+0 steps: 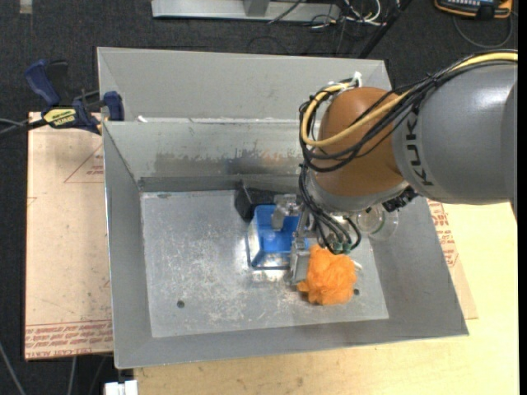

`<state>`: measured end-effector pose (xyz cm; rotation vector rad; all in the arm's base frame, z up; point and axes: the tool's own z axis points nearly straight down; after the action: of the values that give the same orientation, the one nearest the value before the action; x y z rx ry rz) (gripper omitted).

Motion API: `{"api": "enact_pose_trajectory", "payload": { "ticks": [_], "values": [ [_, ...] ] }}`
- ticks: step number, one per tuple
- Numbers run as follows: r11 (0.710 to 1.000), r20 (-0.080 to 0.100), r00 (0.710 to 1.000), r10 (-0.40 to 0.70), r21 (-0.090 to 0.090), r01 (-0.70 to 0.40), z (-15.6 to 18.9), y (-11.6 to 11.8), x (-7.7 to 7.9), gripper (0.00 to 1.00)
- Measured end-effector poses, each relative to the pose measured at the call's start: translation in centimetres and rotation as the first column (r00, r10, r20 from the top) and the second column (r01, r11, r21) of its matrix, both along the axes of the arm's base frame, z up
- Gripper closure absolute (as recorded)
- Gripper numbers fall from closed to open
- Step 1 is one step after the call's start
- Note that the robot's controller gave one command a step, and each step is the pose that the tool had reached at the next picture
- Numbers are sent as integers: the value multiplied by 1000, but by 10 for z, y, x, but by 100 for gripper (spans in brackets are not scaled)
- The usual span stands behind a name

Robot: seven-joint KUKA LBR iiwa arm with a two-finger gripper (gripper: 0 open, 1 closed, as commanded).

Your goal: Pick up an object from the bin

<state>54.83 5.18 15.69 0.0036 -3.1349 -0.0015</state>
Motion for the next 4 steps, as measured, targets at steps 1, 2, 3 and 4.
{"api": "enact_pose_trajectory", "payload": {
  "ticks": [1, 2, 3, 4],
  "values": [
    [1000, 7, 1000, -1, 0, 1, 4, 0, 1, 0],
    [1000, 11, 1000, -10, 2, 10, -24, -13, -6, 0],
    [1000, 5, 1000, -8, 1, 8, -55, -33, -4, 0],
    [999, 13, 999, 51, 3, -51, -65, -42, -3, 100]
  ]
}}
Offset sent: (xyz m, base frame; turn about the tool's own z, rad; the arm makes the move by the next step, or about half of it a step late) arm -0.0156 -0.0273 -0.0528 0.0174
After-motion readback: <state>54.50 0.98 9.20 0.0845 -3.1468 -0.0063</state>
